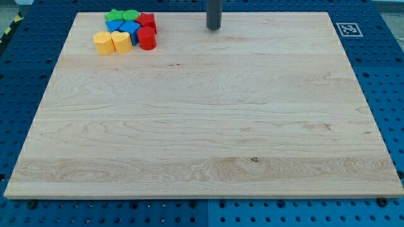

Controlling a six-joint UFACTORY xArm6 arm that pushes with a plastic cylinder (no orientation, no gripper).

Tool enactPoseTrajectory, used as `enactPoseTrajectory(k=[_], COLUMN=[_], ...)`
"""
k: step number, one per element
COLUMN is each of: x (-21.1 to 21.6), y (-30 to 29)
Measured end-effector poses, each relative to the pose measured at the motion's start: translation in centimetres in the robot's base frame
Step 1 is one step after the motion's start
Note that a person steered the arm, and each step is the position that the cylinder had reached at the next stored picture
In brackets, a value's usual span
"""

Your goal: Push the blue triangle to the center

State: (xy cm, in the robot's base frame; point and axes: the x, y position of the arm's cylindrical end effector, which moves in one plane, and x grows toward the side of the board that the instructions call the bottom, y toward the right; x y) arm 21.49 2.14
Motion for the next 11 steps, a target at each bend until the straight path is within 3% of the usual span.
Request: enactPoseTrajectory(k=[1,3,7,8,10,11], x=[-2.2,-2.3,-1.8,3.2,13.6,13.9], y=[-1.3,-7.2,-28.3,-24.7,-8.0,-7.4])
